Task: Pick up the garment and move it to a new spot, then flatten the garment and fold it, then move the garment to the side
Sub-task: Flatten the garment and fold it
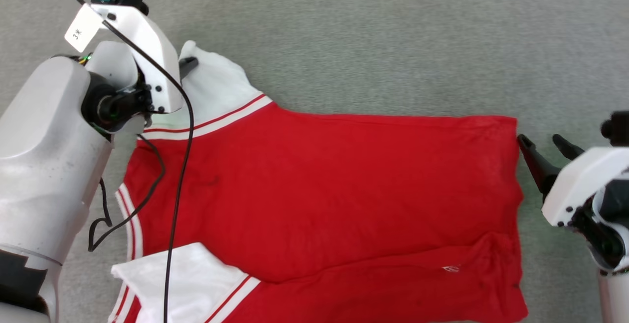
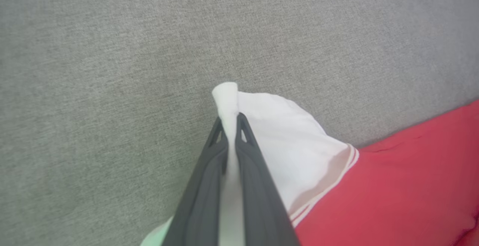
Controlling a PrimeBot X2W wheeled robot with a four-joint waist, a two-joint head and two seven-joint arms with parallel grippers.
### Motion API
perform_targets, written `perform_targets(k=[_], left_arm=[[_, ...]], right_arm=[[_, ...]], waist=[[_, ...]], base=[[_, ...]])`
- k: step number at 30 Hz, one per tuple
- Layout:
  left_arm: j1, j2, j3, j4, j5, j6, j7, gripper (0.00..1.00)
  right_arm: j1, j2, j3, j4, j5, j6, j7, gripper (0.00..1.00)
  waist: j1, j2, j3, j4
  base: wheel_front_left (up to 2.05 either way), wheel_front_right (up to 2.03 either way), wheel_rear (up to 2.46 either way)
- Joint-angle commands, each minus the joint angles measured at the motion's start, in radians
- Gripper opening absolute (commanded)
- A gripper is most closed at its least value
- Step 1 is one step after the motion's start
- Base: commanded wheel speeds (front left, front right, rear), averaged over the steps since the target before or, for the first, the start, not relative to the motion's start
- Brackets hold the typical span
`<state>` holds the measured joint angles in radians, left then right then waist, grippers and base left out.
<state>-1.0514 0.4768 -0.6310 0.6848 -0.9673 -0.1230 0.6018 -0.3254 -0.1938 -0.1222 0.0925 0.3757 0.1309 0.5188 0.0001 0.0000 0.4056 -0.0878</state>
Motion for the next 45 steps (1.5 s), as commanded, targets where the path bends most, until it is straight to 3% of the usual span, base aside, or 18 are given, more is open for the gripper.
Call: perform_targets(k=[1, 8, 15, 16, 17, 18, 27, 36, 45], left_arm=[[-0.009, -0.005, -0.001, -0.008, 0.004, -0.002, -0.010, 0.00], [-0.007, -0.007, -0.016, -0.057, 0.011, -0.005, -0.036, 0.00], [-0.002, -0.014, -0.025, -0.090, 0.008, -0.005, -0.054, 0.00], [0.001, -0.016, -0.026, -0.093, 0.006, -0.005, -0.059, 0.00], [0.002, -0.017, -0.026, -0.096, 0.003, -0.006, -0.063, 0.00], [0.004, -0.017, -0.027, -0.098, 0.001, -0.006, -0.067, 0.00], [0.046, -0.003, -0.034, -0.120, 0.006, -0.007, -0.135, 0.00], [0.176, 0.013, -0.041, -0.197, 0.025, 0.003, -0.263, 0.00], [0.466, 0.043, -0.056, -0.351, 0.003, 0.084, -0.355, 0.00]], right_arm=[[-0.027, -0.016, 0.014, 0.004, 0.005, 0.000, 0.029, 1.00], [-0.120, -0.080, 0.115, 0.051, 0.033, 0.000, 0.203, 1.00], [-0.146, -0.104, 0.230, 0.195, 0.054, 0.000, 0.400, 1.00], [-0.146, -0.102, 0.239, 0.209, 0.060, 0.000, 0.420, 0.66], [-0.150, -0.101, 0.246, 0.216, 0.067, 0.001, 0.427, 0.16], [-0.157, -0.102, 0.250, 0.221, 0.071, 0.001, 0.435, 0.00], [-0.204, -0.139, 0.149, 0.126, 0.062, -0.001, 0.353, 0.00], [-0.058, -0.117, 0.030, -0.017, 0.028, -0.001, 0.298, 0.00], [0.156, -0.049, -0.018, -0.068, 0.036, -0.001, 0.238, 0.00]], waist=[[-0.0001, 0.0000, 0.004, 0.025], [-0.0001, 0.0000, 0.029, 0.062], [-0.0001, 0.0000, 0.050, 0.083], [-0.0001, 0.0000, 0.051, 0.085], [-0.0001, 0.0000, 0.051, 0.088], [-0.0001, 0.0000, 0.051, 0.089], [-0.0001, 0.0000, -0.001, 0.104], [-0.0001, 0.0000, -0.105, 0.130], [-0.0001, 0.0000, -0.220, 0.154]], base=[[0.00, 0.00, 0.00], [0.00, 0.00, 0.00], [0.00, 0.00, 0.00], [0.00, 0.00, 0.00], [0.00, 0.00, 0.00], [0.00, 0.00, 0.00], [0.00, 0.00, 0.00], [0.00, 0.00, 0.00], [0.00, 0.00, 0.00]])
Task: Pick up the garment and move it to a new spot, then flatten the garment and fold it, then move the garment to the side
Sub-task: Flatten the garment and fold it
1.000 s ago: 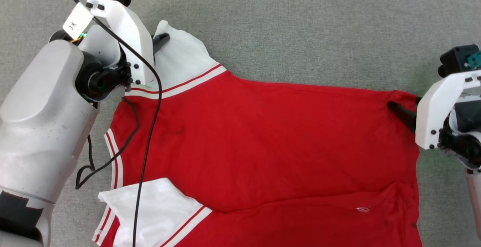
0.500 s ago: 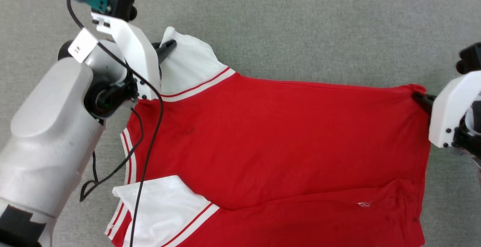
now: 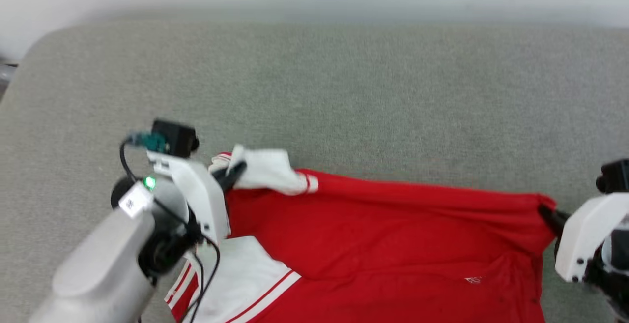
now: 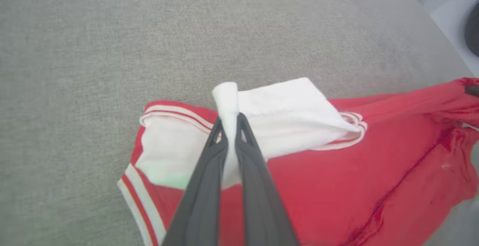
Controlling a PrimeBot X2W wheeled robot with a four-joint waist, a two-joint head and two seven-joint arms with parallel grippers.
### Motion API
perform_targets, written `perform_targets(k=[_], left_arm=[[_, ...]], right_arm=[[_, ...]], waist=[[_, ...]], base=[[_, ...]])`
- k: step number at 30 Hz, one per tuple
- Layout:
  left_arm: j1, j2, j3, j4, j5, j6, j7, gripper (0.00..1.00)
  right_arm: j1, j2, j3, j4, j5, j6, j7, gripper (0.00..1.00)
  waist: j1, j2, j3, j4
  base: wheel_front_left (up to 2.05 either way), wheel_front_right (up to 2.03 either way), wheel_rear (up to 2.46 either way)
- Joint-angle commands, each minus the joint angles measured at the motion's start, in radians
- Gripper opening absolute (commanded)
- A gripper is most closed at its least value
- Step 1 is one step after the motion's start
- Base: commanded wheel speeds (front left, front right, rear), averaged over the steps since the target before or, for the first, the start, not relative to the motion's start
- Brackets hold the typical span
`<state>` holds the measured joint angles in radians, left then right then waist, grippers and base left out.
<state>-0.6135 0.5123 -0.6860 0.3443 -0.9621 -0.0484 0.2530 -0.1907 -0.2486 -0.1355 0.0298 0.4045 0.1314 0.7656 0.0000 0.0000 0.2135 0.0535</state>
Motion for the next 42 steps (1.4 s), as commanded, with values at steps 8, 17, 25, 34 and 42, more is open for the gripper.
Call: perform_targets(k=[8, 17, 25, 34, 42], left_arm=[[0.236, 0.031, 0.005, -0.117, -0.045, 0.091, -0.050, 0.00], [0.442, 0.041, 0.012, -0.194, -0.104, 0.169, -0.089, 0.00], [0.474, 0.002, 0.008, -0.156, -0.098, 0.161, -0.150, 1.00], [0.450, -0.022, 0.045, -0.148, -0.014, 0.153, -0.351, 1.00], [0.429, -0.009, 0.078, -0.183, 0.136, 0.208, -0.501, 1.00]], right_arm=[[0.149, 0.041, -0.035, 0.008, 0.019, -0.001, -0.045, 0.00], [0.236, 0.065, -0.038, 0.062, 0.044, -0.001, -0.117, 0.12], [0.261, 0.083, -0.002, 0.074, 0.060, -0.001, -0.235, 1.00], [0.242, 0.080, 0.031, 0.035, 0.062, -0.001, -0.393, 1.00], [0.226, 0.055, -0.004, -0.004, 0.045, -0.001, -0.342, 1.00]], waist=[[0.0000, 0.0000, -0.071, 0.031], [0.0000, 0.0000, -0.097, 0.032], [0.0000, 0.0000, -0.110, 0.028], [0.0000, 0.0000, -0.151, 0.011], [0.0000, 0.0000, -0.170, 0.007]], base=[[0.00, 0.00, 0.00], [0.00, 0.00, 0.00], [0.00, 0.00, 0.00], [0.00, 0.00, 0.00], [0.00, 0.00, 0.00]])
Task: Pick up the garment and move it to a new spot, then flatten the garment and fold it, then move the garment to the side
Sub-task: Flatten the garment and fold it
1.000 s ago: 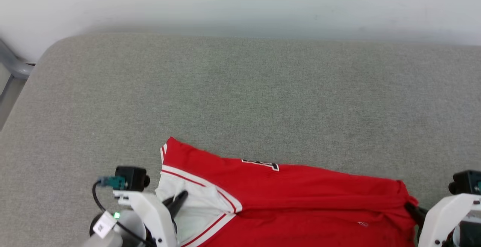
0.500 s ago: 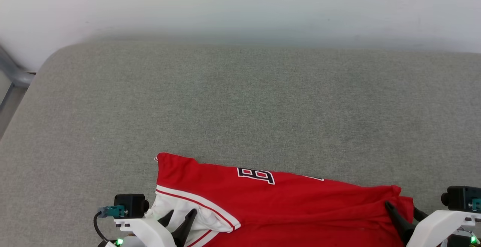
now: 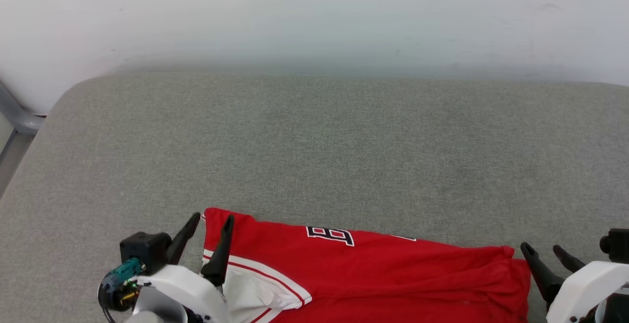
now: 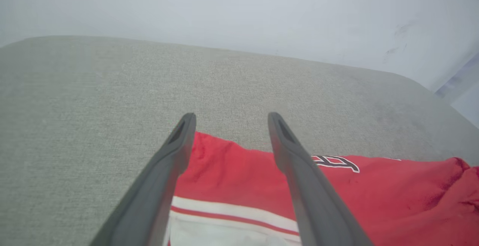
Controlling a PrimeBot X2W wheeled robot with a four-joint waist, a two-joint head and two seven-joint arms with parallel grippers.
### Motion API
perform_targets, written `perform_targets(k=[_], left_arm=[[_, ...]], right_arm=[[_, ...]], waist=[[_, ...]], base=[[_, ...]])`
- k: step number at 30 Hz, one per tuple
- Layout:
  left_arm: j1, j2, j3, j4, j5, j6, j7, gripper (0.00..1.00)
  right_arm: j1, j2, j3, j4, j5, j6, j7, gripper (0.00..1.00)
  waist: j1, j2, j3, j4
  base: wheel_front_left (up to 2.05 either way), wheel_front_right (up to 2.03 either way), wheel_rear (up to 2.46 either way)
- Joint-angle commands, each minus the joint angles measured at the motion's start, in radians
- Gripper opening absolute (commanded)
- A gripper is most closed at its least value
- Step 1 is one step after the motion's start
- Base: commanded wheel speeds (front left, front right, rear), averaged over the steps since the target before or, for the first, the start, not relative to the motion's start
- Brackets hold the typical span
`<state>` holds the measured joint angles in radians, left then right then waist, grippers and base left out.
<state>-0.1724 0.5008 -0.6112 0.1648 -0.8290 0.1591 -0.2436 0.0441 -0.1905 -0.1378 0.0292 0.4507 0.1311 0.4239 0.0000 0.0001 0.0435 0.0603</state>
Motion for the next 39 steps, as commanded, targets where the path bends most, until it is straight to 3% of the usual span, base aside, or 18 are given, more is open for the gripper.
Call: perform_targets(k=[1, 9, 17, 29, 30, 32, 39], left_arm=[[-0.014, -0.003, 0.014, -0.012, 0.021, 0.002, -0.011, 1.00], [0.024, -0.061, 0.142, -0.123, 0.209, 0.021, -0.022, 1.00], [0.046, -0.125, 0.230, -0.171, 0.332, -0.017, -0.022, 1.00], [0.041, -0.206, 0.298, -0.148, 0.415, -0.084, -0.022, 1.00], [0.041, -0.213, 0.303, -0.145, 0.420, -0.090, -0.022, 1.00], [0.043, -0.220, 0.312, -0.136, 0.430, -0.100, -0.022, 1.00], [0.074, -0.230, 0.337, -0.098, 0.457, -0.123, -0.022, 1.00]], right_arm=[[-0.012, -0.010, -0.006, -0.004, -0.004, -0.001, 0.014, 1.00], [-0.006, -0.047, -0.043, -0.008, -0.027, -0.001, 0.162, 1.00], [-0.026, -0.042, -0.032, 0.034, -0.029, -0.001, 0.239, 1.00], [-0.011, -0.005, 0.020, 0.159, 0.014, 0.000, 0.354, 1.00], [-0.010, -0.003, 0.024, 0.163, 0.018, 0.001, 0.361, 0.53], [-0.018, -0.002, 0.029, 0.160, 0.026, 0.001, 0.364, 0.00], [-0.061, -0.044, 0.035, 0.097, 0.031, 0.001, 0.331, 0.00]], waist=[[0.0000, -0.0001, 0.000, 0.002], [0.0000, -0.0001, 0.019, 0.025], [0.0000, -0.0001, 0.072, 0.061], [0.0000, -0.0001, 0.144, 0.097], [0.0000, -0.0001, 0.144, 0.098], [0.0000, -0.0001, 0.140, 0.098], [0.0000, -0.0001, 0.083, 0.080]], base=[[0.00, 0.00, 0.00], [0.00, 0.00, 0.00], [0.00, 0.00, 0.00], [0.00, 0.00, 0.00], [0.00, 0.00, 0.00], [0.00, 0.00, 0.00], [0.00, 0.00, 0.00]])
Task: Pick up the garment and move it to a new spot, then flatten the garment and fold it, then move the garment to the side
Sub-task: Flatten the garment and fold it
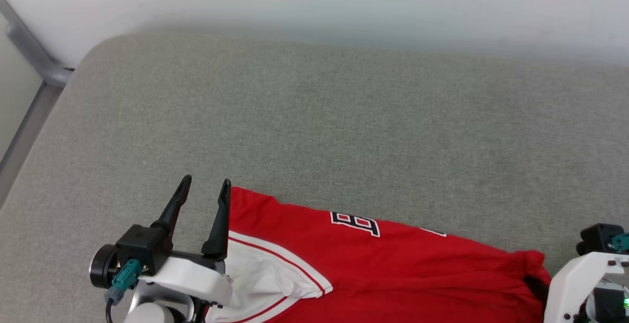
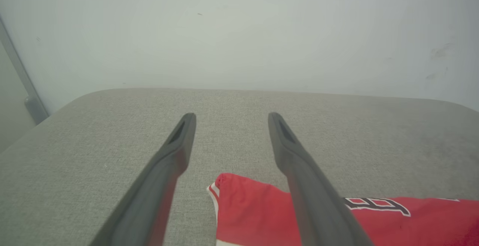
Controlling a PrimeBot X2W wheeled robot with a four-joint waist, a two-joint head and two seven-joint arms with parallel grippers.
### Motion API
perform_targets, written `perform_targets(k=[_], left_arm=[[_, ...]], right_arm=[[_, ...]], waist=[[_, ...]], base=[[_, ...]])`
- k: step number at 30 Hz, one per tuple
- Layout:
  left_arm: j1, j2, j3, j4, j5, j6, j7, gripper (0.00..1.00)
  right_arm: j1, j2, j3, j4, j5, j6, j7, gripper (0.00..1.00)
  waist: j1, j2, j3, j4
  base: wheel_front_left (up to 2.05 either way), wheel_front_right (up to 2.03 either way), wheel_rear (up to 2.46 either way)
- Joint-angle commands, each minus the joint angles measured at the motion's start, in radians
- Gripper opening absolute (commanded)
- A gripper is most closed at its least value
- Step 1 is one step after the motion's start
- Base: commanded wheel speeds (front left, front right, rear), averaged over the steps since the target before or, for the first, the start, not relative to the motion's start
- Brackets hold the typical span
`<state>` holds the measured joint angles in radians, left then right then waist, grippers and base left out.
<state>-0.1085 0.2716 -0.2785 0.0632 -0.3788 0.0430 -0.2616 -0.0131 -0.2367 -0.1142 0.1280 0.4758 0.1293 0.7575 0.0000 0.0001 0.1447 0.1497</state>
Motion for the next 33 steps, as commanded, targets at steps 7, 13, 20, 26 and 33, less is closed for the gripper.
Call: perform_targets(k=[7, 13, 20, 26, 33], left_arm=[[0.049, 0.005, 0.011, 0.033, 0.013, -0.001, -0.004, 1.00], [0.078, 0.012, 0.006, 0.040, 0.010, 0.002, -0.003, 1.00], [0.093, 0.012, -0.003, 0.042, 0.004, 0.005, 0.005, 1.00], [0.103, 0.012, -0.008, 0.038, -0.001, 0.011, 0.008, 1.00], [0.092, 0.013, -0.020, 0.040, -0.003, 0.007, 0.015, 1.00]], right_arm=[[-0.015, -0.026, 0.007, -0.063, 0.007, 0.001, -0.025, 0.00], [0.022, -0.034, -0.081, -0.089, -0.009, 0.001, -0.003, 0.00], [0.057, -0.045, -0.226, -0.102, -0.033, 0.001, 0.041, 0.00], [0.039, 0.005, -0.308, -0.097, 0.029, 0.001, 0.103, 0.00], [0.000, 0.132, -0.357, -0.110, 0.241, 0.001, 0.240, 0.00]], waist=[[0.0000, -0.0001, -0.083, -0.044], [0.0000, -0.0001, -0.121, -0.071], [0.0000, -0.0001, -0.142, -0.088], [0.0000, -0.0001, -0.152, -0.098], [0.0000, -0.0001, -0.154, -0.076]], base=[[0.00, 0.00, 0.00], [0.00, 0.00, 0.00], [0.00, 0.00, 0.00], [0.00, 0.00, 0.00], [0.00, 0.00, 0.00]])
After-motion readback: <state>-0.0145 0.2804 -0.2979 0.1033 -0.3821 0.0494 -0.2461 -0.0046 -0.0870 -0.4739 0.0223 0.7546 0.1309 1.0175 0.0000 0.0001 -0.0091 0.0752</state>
